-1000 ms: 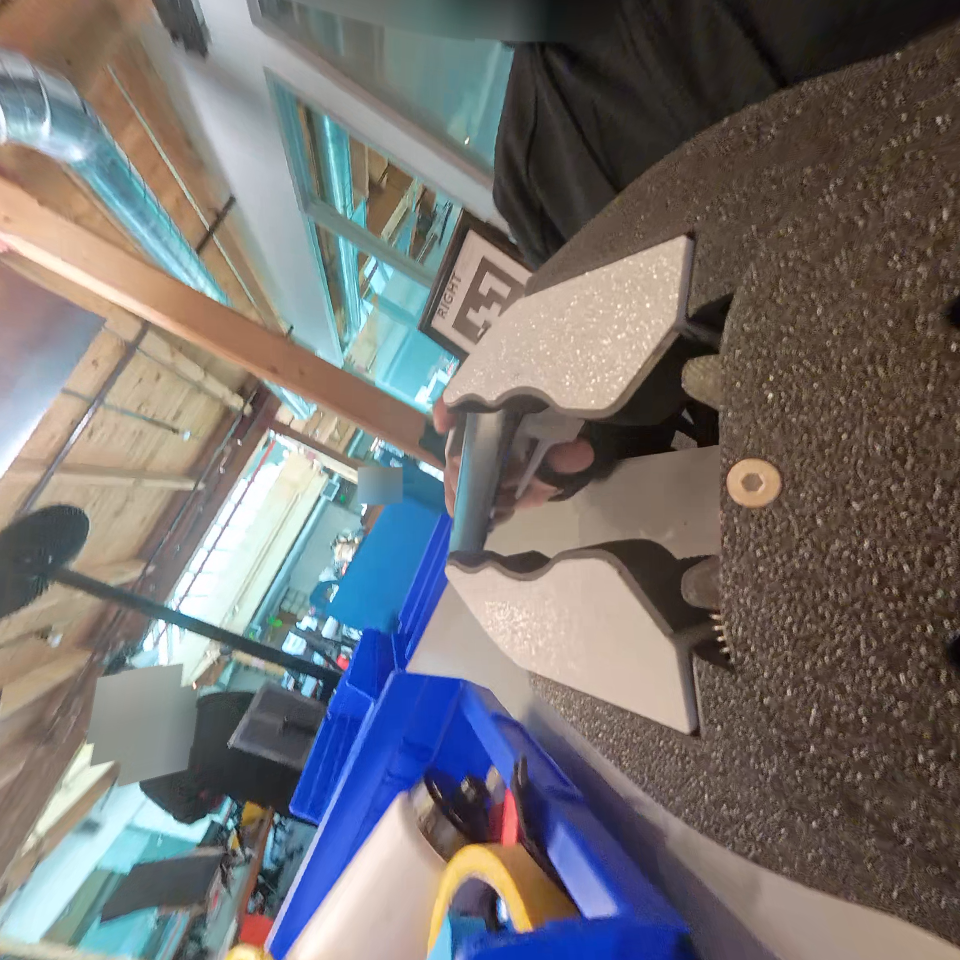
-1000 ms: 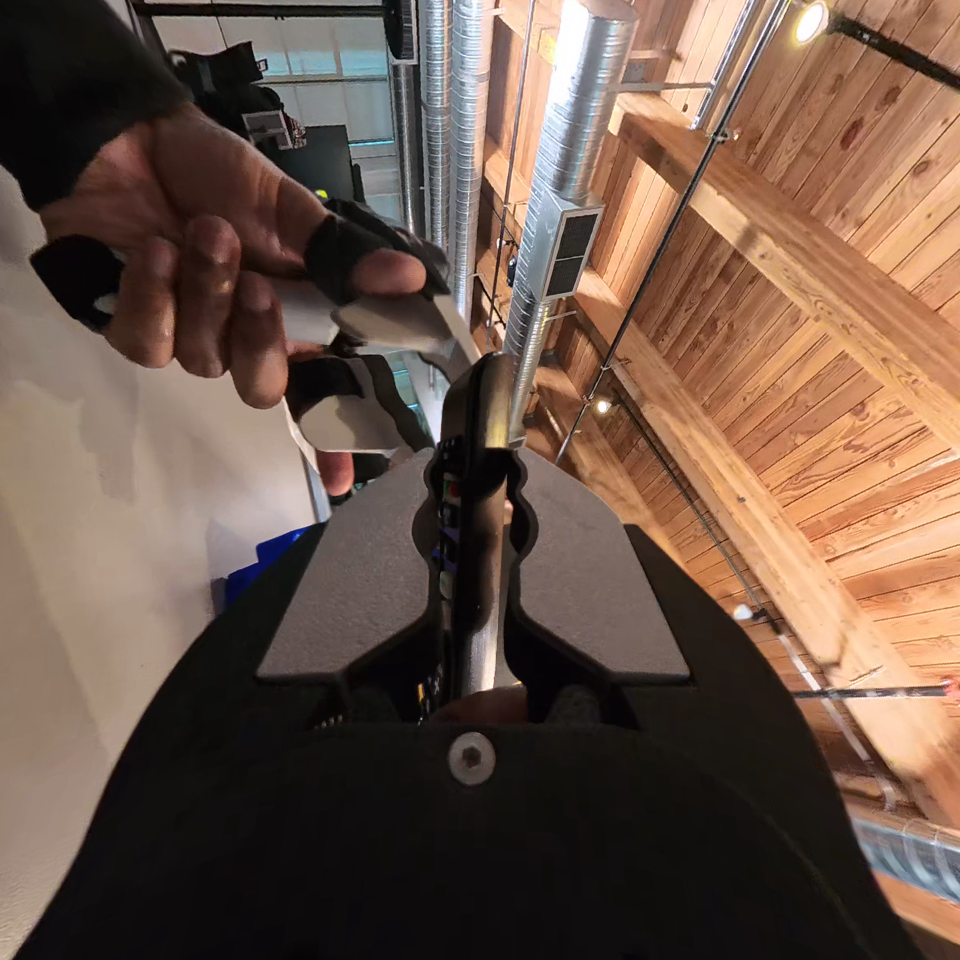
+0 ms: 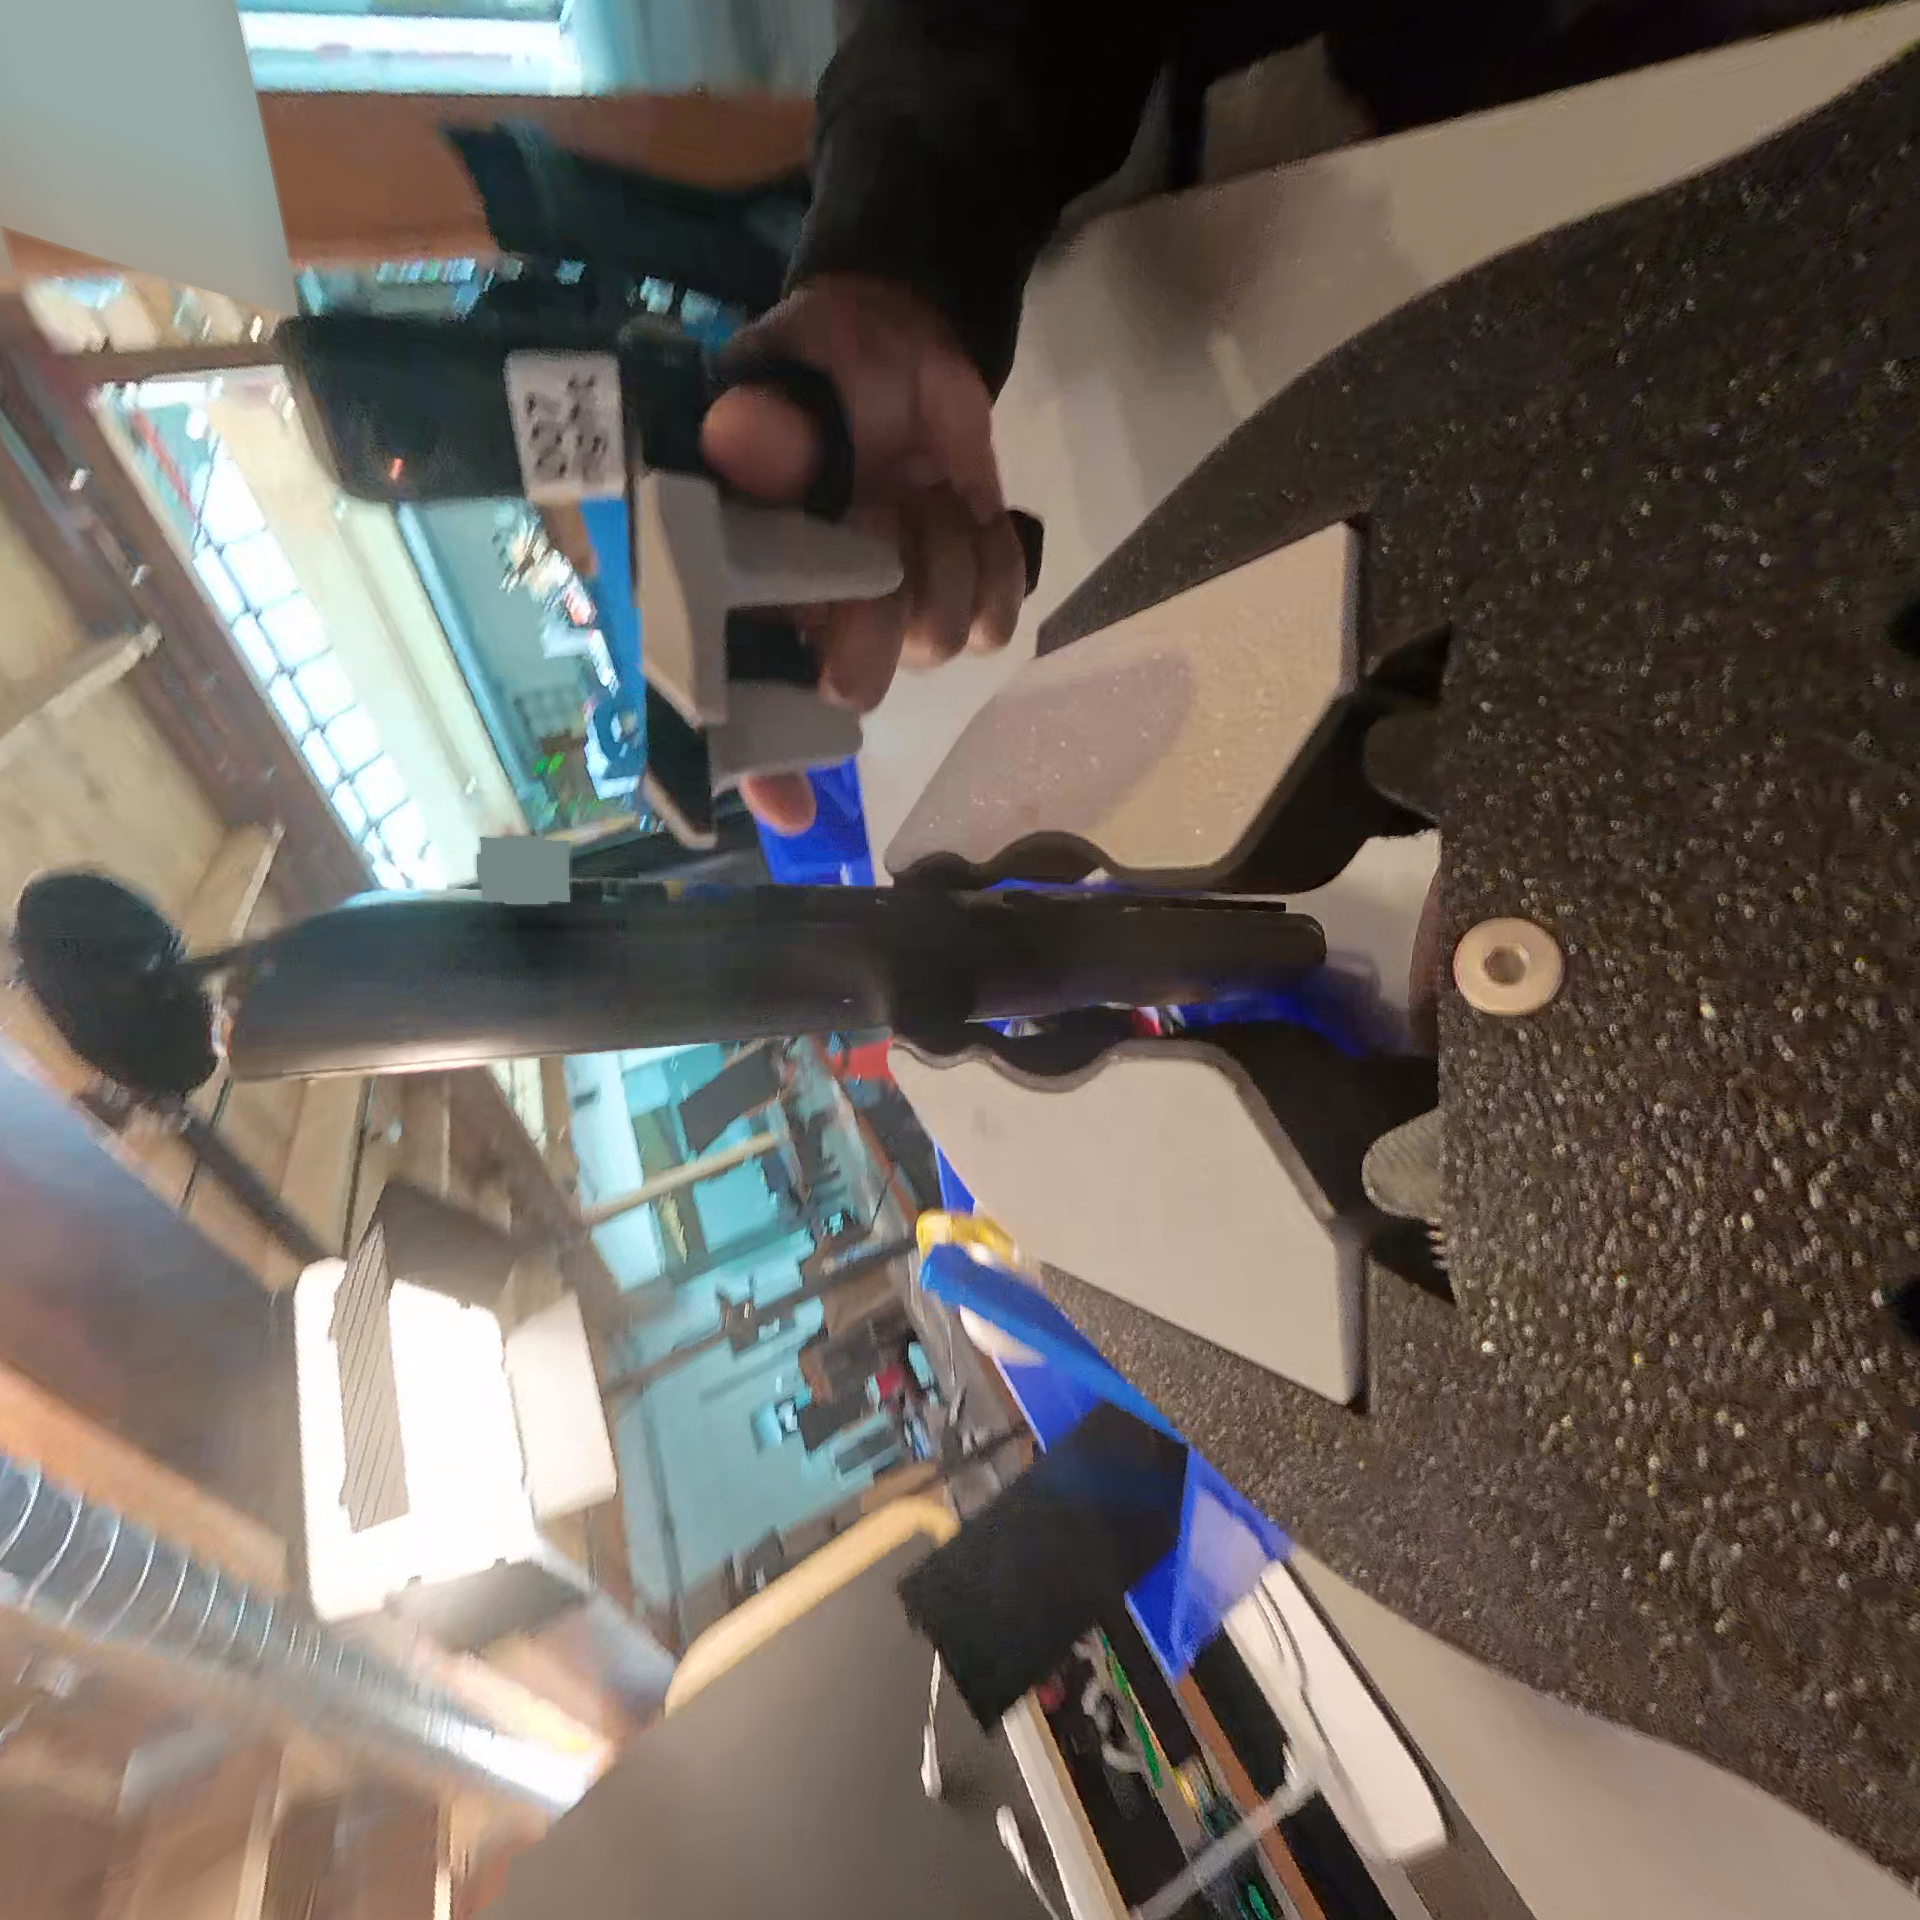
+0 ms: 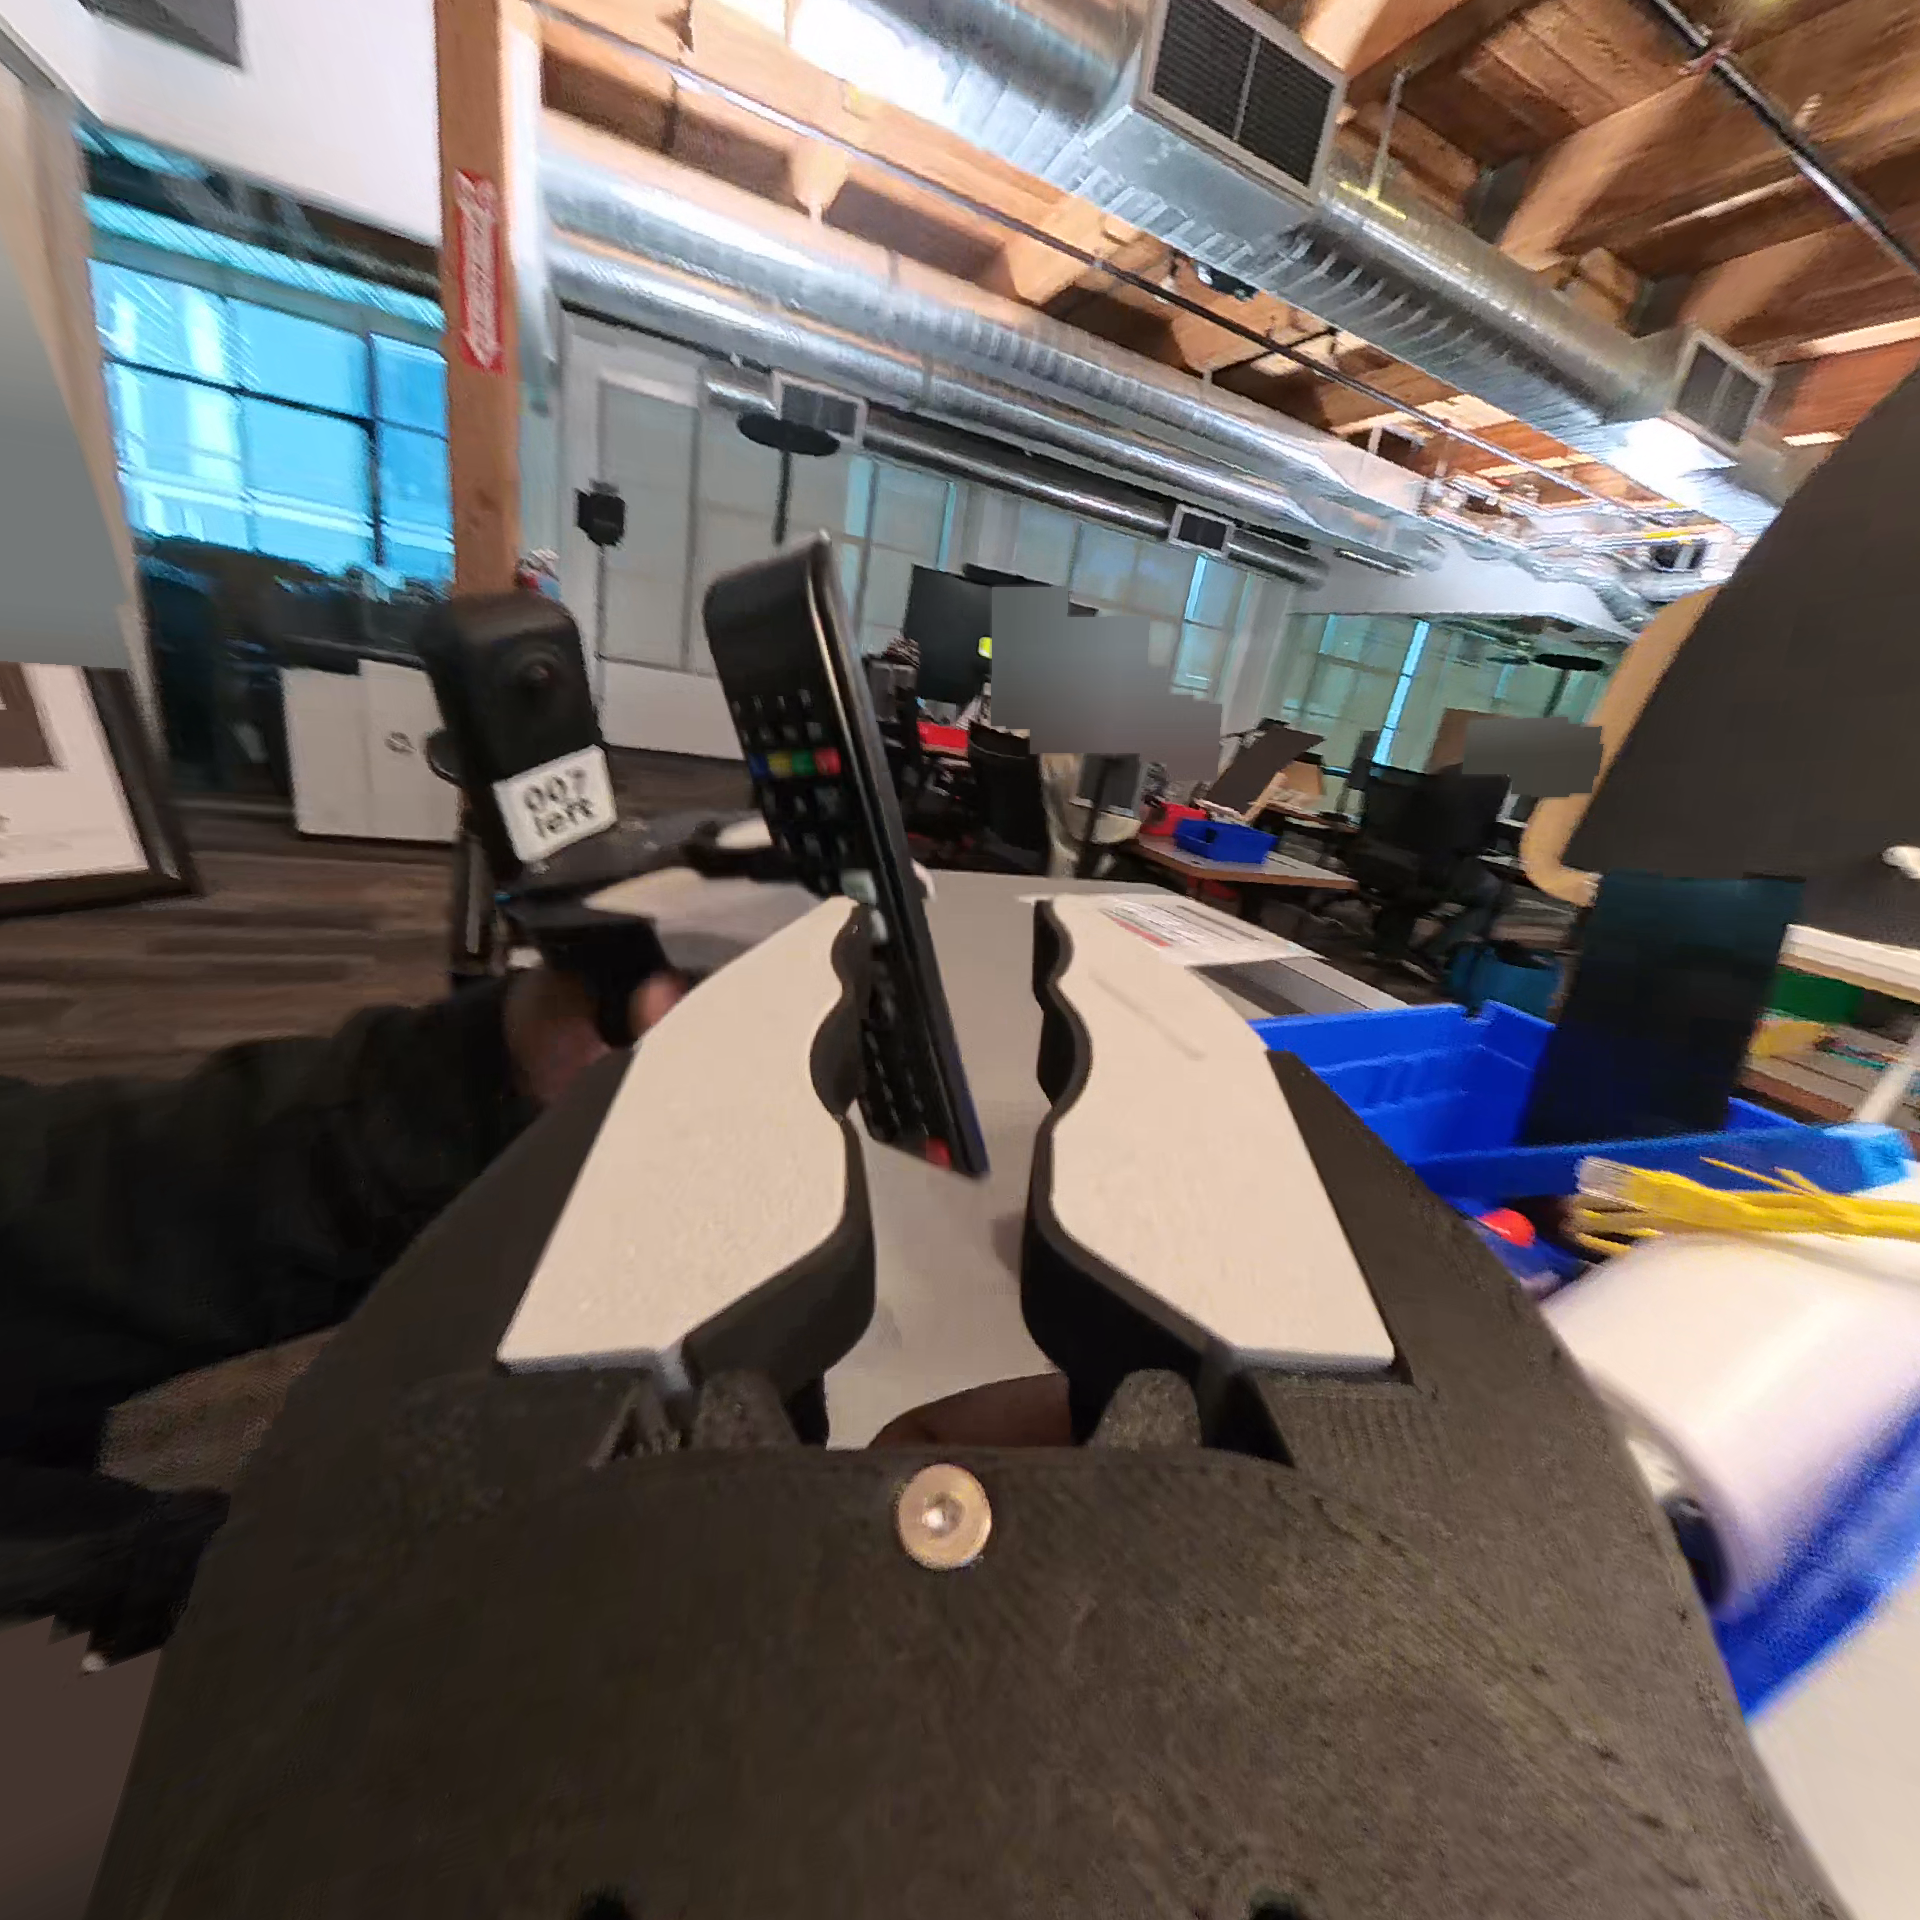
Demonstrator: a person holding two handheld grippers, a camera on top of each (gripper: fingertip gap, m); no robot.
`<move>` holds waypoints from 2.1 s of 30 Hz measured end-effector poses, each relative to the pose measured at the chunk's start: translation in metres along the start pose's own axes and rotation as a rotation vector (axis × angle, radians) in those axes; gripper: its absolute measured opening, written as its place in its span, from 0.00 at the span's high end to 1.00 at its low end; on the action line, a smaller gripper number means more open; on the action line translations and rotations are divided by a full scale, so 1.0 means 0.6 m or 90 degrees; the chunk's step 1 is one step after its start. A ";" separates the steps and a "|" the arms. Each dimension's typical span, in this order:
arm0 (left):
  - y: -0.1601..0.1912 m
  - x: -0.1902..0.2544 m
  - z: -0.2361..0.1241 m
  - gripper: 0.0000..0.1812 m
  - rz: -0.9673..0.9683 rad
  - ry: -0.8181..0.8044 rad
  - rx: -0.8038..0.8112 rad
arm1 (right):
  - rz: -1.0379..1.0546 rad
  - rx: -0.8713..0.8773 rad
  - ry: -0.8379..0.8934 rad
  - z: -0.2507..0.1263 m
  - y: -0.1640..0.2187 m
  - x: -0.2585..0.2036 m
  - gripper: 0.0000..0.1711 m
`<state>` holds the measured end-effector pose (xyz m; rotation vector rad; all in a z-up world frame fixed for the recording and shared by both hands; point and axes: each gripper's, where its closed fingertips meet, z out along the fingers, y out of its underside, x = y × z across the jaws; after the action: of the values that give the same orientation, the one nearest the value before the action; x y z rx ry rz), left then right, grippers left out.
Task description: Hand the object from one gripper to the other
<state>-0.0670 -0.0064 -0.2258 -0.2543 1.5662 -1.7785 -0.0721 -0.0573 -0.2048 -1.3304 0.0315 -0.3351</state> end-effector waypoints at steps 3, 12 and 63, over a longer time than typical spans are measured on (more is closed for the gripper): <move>-0.015 -0.041 -0.016 0.86 -0.024 -0.066 0.022 | -0.032 -0.053 0.046 -0.011 0.011 0.032 0.83; -0.022 -0.107 -0.026 0.86 -0.005 -0.127 -0.004 | -0.015 -0.155 0.112 -0.045 0.042 0.111 0.83; 0.124 -0.300 0.041 0.86 -0.096 -0.225 -0.066 | 0.031 -0.272 0.059 -0.123 0.156 0.199 0.79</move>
<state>0.1039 0.0899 -0.2321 -0.7131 1.4121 -1.6554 0.0469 -0.1395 -0.2923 -1.7318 0.2232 -0.3603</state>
